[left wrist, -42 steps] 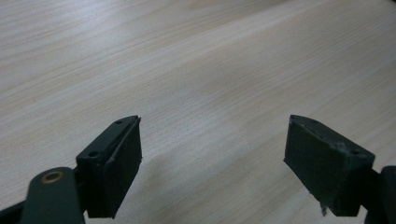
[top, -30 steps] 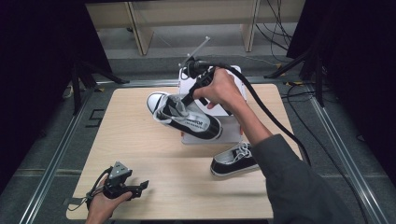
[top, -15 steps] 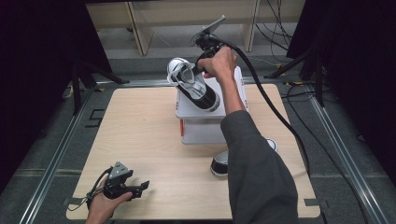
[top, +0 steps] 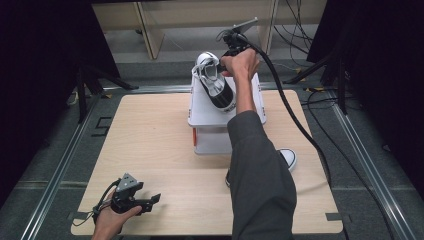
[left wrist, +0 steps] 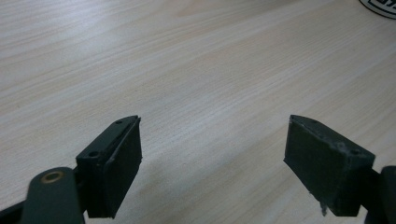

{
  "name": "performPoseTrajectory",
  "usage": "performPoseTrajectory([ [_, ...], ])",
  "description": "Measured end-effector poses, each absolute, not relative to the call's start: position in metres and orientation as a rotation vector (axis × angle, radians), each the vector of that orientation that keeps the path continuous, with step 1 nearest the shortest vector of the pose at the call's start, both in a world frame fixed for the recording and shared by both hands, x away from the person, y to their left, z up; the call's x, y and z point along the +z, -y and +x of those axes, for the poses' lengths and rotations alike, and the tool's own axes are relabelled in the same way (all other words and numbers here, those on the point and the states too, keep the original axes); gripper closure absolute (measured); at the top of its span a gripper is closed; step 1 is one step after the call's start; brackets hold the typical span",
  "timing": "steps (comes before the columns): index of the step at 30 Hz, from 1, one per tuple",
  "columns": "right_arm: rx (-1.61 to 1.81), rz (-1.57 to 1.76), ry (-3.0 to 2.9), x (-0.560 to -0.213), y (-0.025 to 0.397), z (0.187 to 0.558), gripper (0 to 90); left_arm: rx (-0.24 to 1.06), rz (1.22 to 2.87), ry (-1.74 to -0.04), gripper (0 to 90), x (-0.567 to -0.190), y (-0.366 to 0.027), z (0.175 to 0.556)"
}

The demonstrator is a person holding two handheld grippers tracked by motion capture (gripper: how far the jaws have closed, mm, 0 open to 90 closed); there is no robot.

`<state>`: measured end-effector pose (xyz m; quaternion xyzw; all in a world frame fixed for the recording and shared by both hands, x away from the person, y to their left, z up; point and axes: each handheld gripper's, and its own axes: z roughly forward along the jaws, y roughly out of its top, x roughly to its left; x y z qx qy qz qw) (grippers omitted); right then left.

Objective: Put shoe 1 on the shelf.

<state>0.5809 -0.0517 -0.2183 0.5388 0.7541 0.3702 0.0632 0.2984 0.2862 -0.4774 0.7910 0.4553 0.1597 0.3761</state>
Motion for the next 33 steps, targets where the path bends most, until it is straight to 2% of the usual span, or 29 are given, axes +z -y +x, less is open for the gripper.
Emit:
performPoseTrajectory([
  [5,1.119,1.694,-2.254,-0.240,0.063,0.585,86.9,0.409,2.027,-1.169,18.4,-0.478,-0.286,0.298],
  [14,1.171,1.842,-2.230,-0.245,0.068,0.575,83.9,0.415,2.036,-1.153,18.4,-0.478,-0.284,0.299],
  [22,1.152,1.846,-2.244,-0.253,0.078,0.572,80.0,0.419,2.038,-1.155,18.4,-0.478,-0.285,0.299],
  [25,1.132,1.853,-2.228,-0.253,0.082,0.572,75.4,0.425,2.039,-1.145,18.4,-0.478,-0.285,0.300],
  [28,1.152,1.828,-2.228,-0.248,0.087,0.570,74.7,0.419,2.035,-1.158,18.4,-0.479,-0.285,0.299],
  [33,1.152,1.732,-2.289,-0.233,0.100,0.560,63.3,0.423,2.042,-1.166,18.5,-0.479,-0.285,0.299],
])
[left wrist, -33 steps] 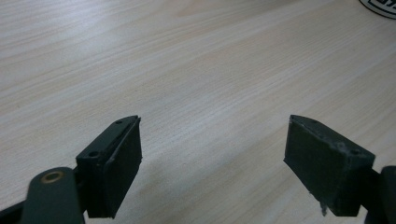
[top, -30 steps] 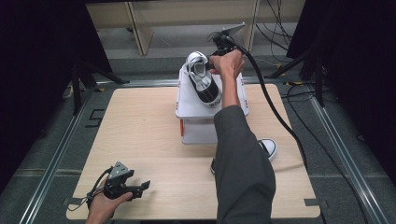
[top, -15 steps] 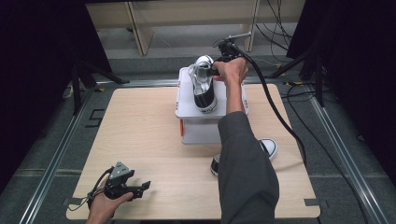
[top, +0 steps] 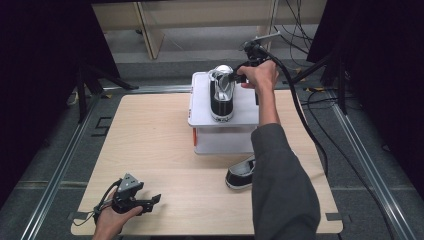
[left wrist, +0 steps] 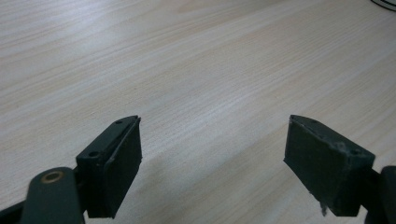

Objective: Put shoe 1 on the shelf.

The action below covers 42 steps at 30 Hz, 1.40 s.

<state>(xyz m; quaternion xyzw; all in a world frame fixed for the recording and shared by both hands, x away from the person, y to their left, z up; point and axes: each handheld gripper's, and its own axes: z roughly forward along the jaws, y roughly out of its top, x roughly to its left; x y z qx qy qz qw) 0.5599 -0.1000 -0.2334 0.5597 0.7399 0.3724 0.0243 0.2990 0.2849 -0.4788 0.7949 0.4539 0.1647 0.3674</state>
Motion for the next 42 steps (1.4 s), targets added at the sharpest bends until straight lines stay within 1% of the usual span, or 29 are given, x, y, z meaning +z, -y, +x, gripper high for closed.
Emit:
performPoseTrajectory([
  [1,1.152,1.732,-2.289,-0.233,0.100,0.560,63.3,0.422,2.044,-1.167,18.5,-0.479,-0.285,0.299],
  [2,1.152,1.686,-2.321,-0.228,0.103,0.554,57.7,0.427,2.045,-1.169,18.4,-0.478,-0.286,0.299],
  [3,1.152,1.686,-2.321,-0.228,0.103,0.554,57.7,0.427,2.045,-1.169,18.4,-0.478,-0.286,0.299],
  [4,1.172,1.629,-2.363,-0.226,0.106,0.548,53.9,0.429,2.048,-1.168,18.4,-0.478,-0.287,0.299],
  [7,1.160,1.589,-2.385,-0.223,0.111,0.542,51.3,0.429,2.055,-1.169,18.4,-0.479,-0.286,0.300],
  [10,1.137,1.547,-2.435,-0.220,0.115,0.528,45.1,0.431,2.053,-1.170,18.5,-0.479,-0.286,0.299],
  [13,1.128,1.487,-2.467,-0.219,0.116,0.519,43.9,0.436,2.057,-1.166,18.4,-0.479,-0.287,0.300],
  [14,1.099,1.458,-2.488,-0.218,0.117,0.510,41.7,0.434,2.054,-1.172,18.4,-0.479,-0.287,0.299],
  [15,1.099,1.458,-2.488,-0.218,0.117,0.510,41.7,0.434,2.054,-1.172,18.5,-0.479,-0.287,0.299],
  [18,1.082,1.412,-2.516,-0.220,0.122,0.491,40.0,0.437,2.053,-1.171,18.4,-0.479,-0.287,0.299],
  [19,1.082,1.412,-2.516,-0.220,0.122,0.491,40.0,0.437,2.053,-1.171,18.4,-0.479,-0.287,0.299],
  [21,1.083,1.366,-2.567,-0.229,0.131,0.475,39.9,0.436,2.039,-1.172,18.4,-0.478,-0.287,0.299],
  [23,1.071,1.352,-2.578,-0.232,0.134,0.469,39.9,0.438,2.043,-1.163,18.4,-0.479,-0.287,0.300],
  [24,1.060,1.326,-2.597,-0.240,0.141,0.455,39.3,0.433,2.045,-1.179,18.4,-0.479,-0.287,0.299],
  [25,1.060,1.326,-2.597,-0.240,0.141,0.455,39.3,0.433,2.045,-1.179,18.5,-0.479,-0.287,0.299],
  [26,1.056,1.327,-2.595,-0.243,0.144,0.447,39.4,0.437,2.056,-1.174,18.5,-0.479,-0.287,0.299],
  [28,1.050,1.285,-2.625,-0.258,0.152,0.428,39.2,0.436,2.059,-1.174,18.4,-0.480,-0.287,0.300],
  [29,1.050,1.285,-2.625,-0.258,0.152,0.428,39.2,0.436,2.059,-1.174,18.4,-0.480,-0.287,0.300],
  [32,1.047,1.283,-2.641,-0.275,0.163,0.406,38.8,0.439,2.057,-1.176,18.4,-0.479,-0.287,0.300],
  [33,1.047,1.283,-2.641,-0.275,0.163,0.406,38.8,0.439,2.057,-1.176,18.4,-0.479,-0.287,0.300],
  [36,1.025,1.267,-2.651,-0.293,0.169,0.390,38.7,0.440,2.059,-1.175,18.5,-0.479,-0.287,0.300],
  [37,1.025,1.267,-2.651,-0.293,0.169,0.390,38.7,0.440,2.059,-1.175,18.4,-0.479,-0.287,0.300],
  [38,1.015,1.266,-2.656,-0.302,0.170,0.386,38.6,0.438,2.057,-1.178,18.5,-0.479,-0.287,0.300],
  [39,1.015,1.266,-2.656,-0.302,0.170,0.386,38.6,0.438,2.057,-1.178,18.4,-0.479,-0.287,0.300],
  [42,0.998,1.280,-2.674,-0.317,0.172,0.381,38.0,0.440,2.058,-1.176,18.5,-0.479,-0.287,0.300],
])
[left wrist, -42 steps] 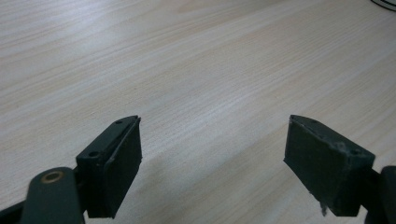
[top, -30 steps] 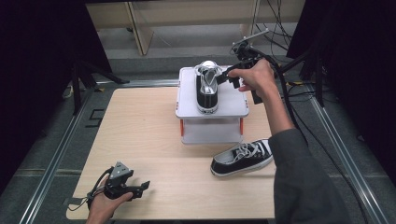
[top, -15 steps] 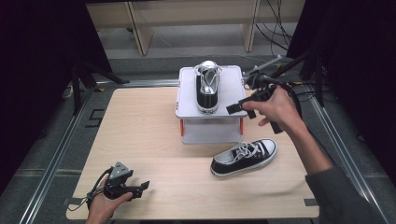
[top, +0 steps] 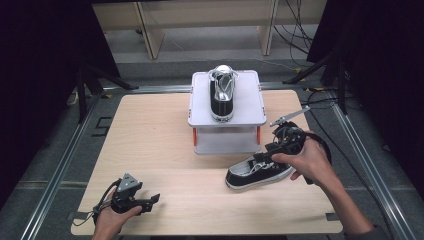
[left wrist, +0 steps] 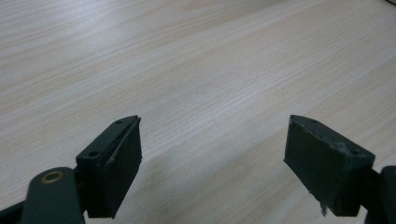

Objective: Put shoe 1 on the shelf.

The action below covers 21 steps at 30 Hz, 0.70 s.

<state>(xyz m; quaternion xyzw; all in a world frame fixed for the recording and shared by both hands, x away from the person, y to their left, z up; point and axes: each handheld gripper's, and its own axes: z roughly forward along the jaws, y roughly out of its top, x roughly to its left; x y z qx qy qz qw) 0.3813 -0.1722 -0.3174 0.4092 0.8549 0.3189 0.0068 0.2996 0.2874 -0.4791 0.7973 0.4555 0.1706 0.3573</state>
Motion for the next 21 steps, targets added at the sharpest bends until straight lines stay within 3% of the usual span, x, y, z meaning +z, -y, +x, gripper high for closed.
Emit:
performPoseTrajectory([
  [21,0.950,1.278,-2.654,-0.372,0.168,0.361,35.1,0.439,2.058,-1.172,18.4,-0.480,-0.287,0.300],
])
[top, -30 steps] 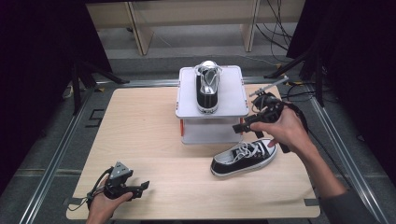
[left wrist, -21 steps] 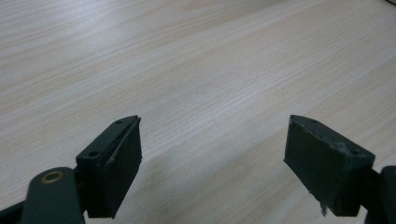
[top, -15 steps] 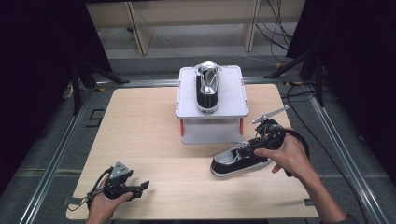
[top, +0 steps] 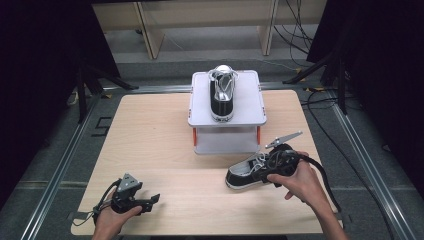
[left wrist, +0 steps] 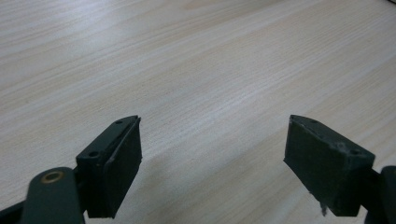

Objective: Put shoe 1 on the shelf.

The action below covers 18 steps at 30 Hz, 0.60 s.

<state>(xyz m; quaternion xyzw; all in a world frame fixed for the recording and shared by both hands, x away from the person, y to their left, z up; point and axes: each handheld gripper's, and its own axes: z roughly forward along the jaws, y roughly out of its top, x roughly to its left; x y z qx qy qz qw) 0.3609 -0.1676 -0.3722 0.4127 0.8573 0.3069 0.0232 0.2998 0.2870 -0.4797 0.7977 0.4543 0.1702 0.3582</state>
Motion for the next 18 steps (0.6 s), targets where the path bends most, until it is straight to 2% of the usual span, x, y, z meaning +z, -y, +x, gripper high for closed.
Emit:
performPoseTrajectory([
  [8,0.914,1.318,-2.620,-0.374,0.166,0.362,35.4,0.435,2.056,-1.179,18.5,-0.479,-0.287,0.300],
  [18,0.804,1.357,-2.561,-0.389,0.170,0.386,36.7,0.435,2.053,-1.171,18.4,-0.479,-0.284,0.301],
])
